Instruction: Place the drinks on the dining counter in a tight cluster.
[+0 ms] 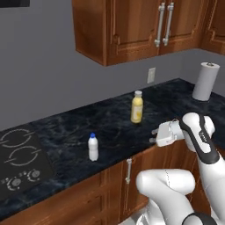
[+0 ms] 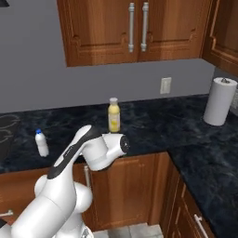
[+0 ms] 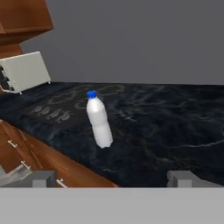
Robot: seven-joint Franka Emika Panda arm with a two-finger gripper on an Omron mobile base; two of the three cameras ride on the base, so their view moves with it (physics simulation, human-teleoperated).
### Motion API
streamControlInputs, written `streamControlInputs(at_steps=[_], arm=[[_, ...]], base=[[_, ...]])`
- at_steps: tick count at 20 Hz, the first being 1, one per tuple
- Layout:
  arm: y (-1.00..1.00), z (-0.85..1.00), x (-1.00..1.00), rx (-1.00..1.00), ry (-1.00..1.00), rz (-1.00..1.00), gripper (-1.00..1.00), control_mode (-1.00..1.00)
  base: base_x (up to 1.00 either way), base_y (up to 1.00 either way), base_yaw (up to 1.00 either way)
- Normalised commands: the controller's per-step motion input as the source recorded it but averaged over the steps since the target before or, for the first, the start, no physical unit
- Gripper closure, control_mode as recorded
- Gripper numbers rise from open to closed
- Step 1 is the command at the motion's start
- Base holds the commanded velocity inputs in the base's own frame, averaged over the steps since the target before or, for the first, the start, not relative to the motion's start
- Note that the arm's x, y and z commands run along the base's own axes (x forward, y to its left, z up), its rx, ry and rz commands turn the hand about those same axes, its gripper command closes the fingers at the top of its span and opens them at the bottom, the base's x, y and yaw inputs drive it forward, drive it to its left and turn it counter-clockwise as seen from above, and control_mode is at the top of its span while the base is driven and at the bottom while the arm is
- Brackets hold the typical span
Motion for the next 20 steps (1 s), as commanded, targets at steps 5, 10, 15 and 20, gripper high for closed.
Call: streamControlInputs(at_steps=[5,10,15,20], arm=[[0.0,0.0,0.0,0.0,0.0,0.0,-1.0,1.0],[0.0,0.0,0.0,0.0,0.0,0.0,-1.0,1.0],[0.0,0.0,0.0,0.0,0.0,0.0,-1.0,1.0],[0.0,0.0,0.0,0.0,0.0,0.0,-1.0,1.0]], base=[[0.38,-0.44,0.25],[0.42,-0.46,0.18],[0.52,-0.37,0.15],[0.46,-0.34,0.24]])
